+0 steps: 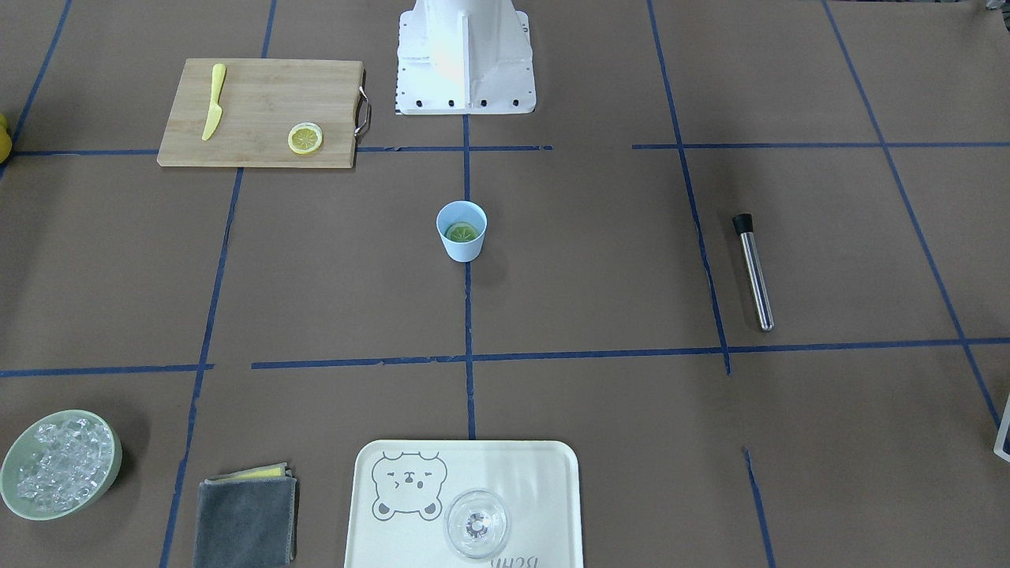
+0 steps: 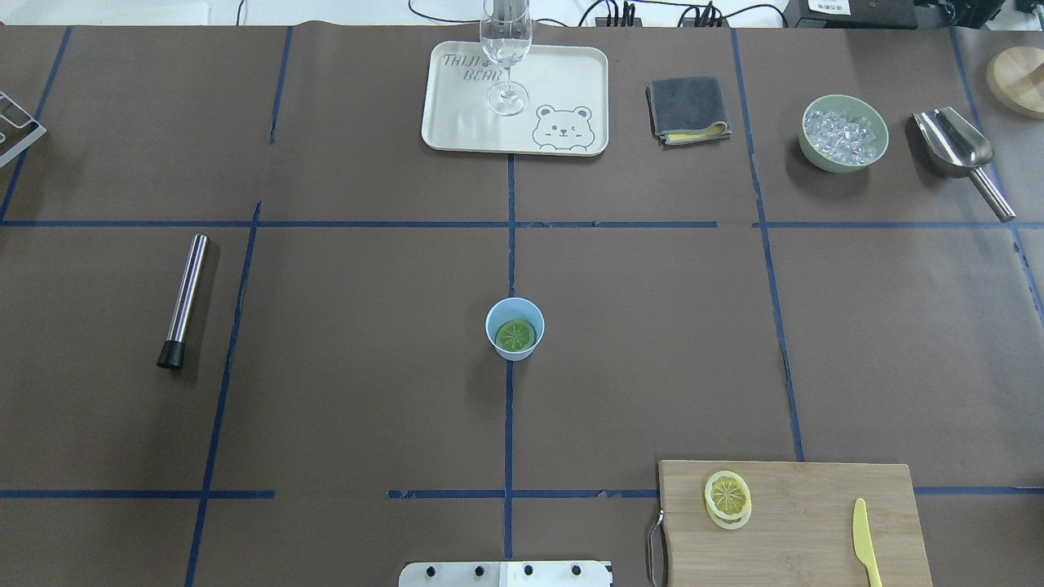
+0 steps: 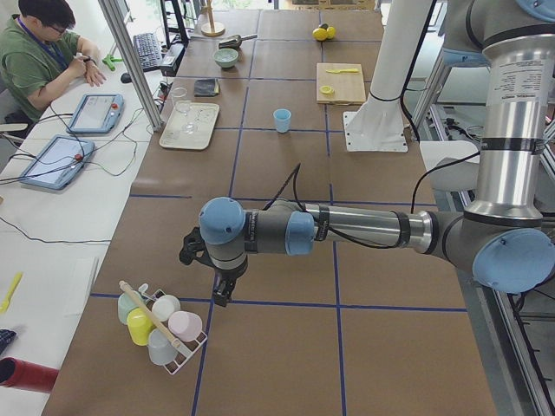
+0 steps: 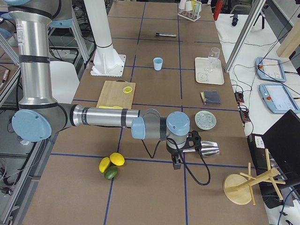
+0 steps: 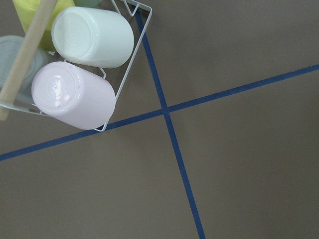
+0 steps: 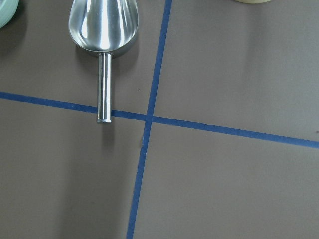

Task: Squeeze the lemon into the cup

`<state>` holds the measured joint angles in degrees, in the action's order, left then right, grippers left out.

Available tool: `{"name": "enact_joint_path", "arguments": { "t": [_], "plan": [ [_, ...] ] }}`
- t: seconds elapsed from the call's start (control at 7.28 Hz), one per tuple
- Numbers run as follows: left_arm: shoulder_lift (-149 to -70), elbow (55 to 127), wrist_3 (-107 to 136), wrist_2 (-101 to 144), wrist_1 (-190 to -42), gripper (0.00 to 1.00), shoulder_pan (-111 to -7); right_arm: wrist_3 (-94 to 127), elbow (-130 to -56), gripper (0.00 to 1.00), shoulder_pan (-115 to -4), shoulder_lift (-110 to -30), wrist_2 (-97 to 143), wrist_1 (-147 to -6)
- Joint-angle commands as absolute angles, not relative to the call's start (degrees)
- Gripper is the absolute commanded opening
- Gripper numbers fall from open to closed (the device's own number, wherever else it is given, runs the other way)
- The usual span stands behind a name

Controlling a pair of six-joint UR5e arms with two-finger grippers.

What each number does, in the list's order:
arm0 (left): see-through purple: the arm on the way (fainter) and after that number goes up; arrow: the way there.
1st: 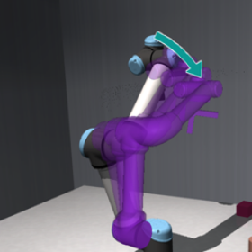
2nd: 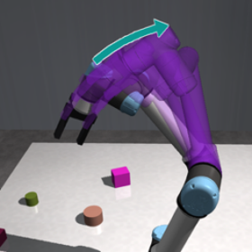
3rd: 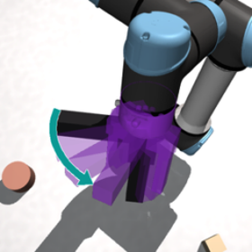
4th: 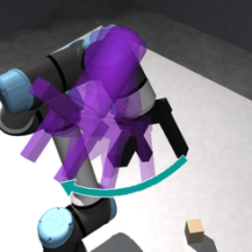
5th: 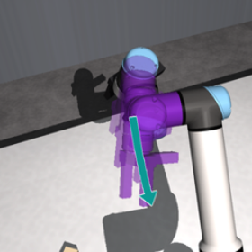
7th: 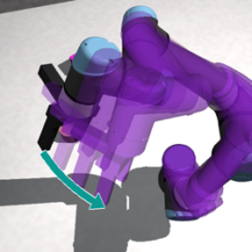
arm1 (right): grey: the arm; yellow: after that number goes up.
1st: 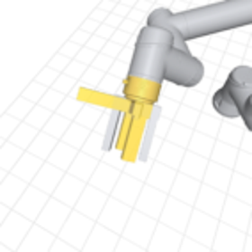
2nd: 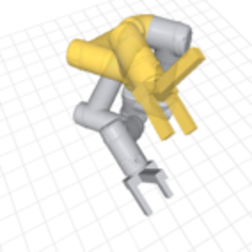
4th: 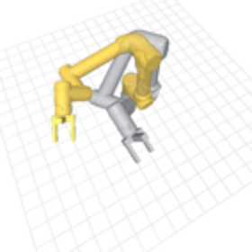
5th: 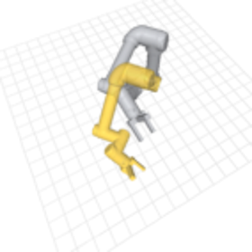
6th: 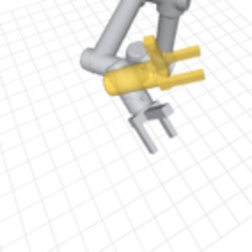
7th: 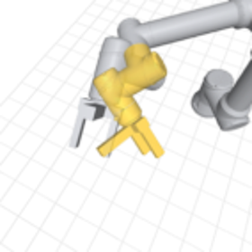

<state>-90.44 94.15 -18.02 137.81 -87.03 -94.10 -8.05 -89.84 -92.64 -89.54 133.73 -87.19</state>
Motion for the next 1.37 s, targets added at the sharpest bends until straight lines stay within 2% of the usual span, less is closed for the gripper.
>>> {"name": "enact_joint_path", "arguments": {
  "t": [0.0, 1.24],
  "plan": [
    [-90.35, 94.13, -18.02, 137.81, -87.10, 1.00, -94.13, -8.09, -89.91, 1.00, -92.64, -89.74, 133.68, -87.19],
    [-89.30, 94.22, -18.02, 137.81, -87.10, 1.00, -94.04, -7.91, -89.39, 1.00, -92.64, -89.74, 133.59, -87.19]
  ]
}}
